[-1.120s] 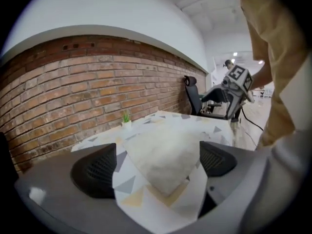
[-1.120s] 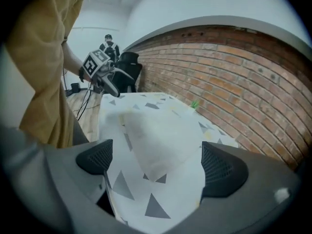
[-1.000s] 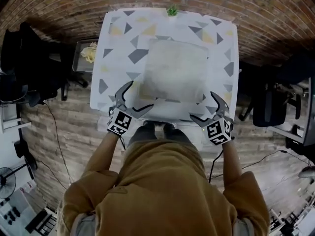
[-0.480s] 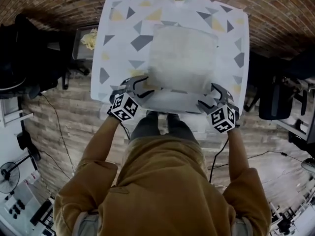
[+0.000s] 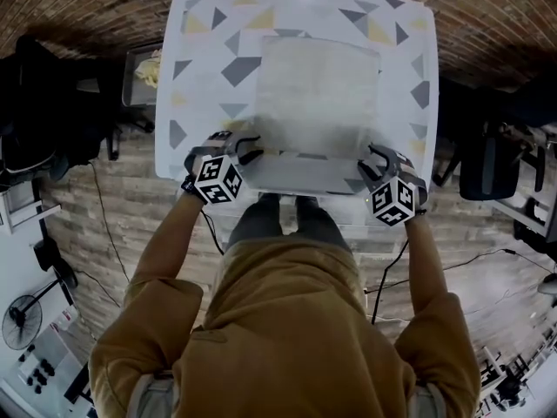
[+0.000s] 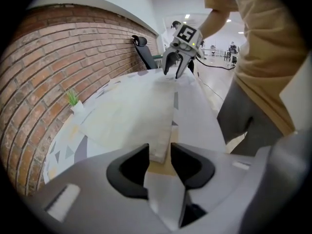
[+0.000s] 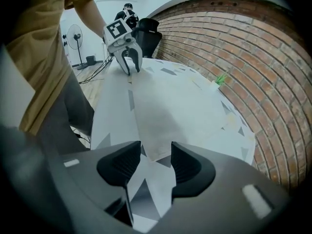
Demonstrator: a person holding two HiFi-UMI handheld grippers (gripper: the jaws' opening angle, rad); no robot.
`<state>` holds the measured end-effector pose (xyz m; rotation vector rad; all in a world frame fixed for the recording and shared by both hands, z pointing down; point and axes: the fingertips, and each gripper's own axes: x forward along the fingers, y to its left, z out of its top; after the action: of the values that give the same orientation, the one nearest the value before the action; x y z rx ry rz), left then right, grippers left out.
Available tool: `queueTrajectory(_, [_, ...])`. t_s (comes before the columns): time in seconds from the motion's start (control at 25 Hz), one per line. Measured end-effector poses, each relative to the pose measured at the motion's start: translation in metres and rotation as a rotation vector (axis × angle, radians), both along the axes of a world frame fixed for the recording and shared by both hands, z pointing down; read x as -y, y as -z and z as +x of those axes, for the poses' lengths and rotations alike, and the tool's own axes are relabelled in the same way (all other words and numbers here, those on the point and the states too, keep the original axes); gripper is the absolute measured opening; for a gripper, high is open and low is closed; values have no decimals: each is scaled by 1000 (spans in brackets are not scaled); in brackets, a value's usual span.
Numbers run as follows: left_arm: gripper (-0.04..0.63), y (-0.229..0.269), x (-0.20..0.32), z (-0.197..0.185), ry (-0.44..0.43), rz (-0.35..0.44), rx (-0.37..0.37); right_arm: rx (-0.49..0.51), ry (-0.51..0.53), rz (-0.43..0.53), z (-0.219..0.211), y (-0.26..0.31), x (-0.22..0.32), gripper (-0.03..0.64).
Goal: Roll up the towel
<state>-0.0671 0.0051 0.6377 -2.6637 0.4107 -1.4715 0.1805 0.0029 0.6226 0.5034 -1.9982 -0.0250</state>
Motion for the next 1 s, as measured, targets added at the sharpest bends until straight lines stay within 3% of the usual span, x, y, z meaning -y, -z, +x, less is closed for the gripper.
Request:
queueTrajectory(0.28, [156,-3,-3,0,18,-90,-45,-12,44,-53,0,-11,-5,177])
queueTrajectory(0.36, [147,-3,-4,0,16,-104,-57,0,59,-78,-3,-13,-10,129])
queueTrajectory(0.44, [144,-2,-5,0,5,-107,-61,16,60,-95,-4,-13,-14,90])
queueTrajectory(0.76, [141,-2,-7,-1,-10,-60,-44,4,41,-55,-2,-12,-12,89])
queueTrajectory(1.0, [133,-2,-8,-6,5,-78,-53,23,16,-113,1,-14,-9,89])
